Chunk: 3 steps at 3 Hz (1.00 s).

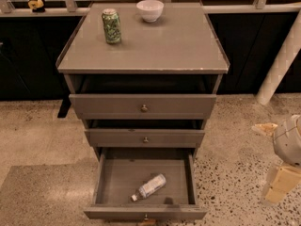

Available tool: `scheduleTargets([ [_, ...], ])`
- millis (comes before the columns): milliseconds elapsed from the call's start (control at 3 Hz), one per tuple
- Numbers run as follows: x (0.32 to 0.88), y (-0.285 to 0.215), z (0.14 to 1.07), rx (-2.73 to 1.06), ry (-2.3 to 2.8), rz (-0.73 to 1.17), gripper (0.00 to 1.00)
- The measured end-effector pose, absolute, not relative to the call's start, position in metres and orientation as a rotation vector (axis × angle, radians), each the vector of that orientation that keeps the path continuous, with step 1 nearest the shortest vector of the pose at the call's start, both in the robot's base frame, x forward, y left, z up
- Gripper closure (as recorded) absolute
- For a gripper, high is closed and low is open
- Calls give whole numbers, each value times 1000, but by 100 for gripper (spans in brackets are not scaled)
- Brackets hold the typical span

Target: Pick blue plastic bottle from bottom drawer and place on counter

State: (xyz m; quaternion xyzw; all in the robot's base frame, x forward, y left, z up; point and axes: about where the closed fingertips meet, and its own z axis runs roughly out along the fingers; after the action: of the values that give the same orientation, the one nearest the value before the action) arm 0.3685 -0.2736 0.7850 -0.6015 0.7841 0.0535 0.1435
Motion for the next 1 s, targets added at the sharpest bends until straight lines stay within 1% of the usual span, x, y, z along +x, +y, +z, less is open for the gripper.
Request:
scheduleTargets([
  [333, 368, -274, 785, -1734, 2261, 154, 0],
  [667, 352, -279, 758, -1750, 2221, 183, 0],
  [1000, 340, -278, 704, -1835, 2175, 211, 0],
])
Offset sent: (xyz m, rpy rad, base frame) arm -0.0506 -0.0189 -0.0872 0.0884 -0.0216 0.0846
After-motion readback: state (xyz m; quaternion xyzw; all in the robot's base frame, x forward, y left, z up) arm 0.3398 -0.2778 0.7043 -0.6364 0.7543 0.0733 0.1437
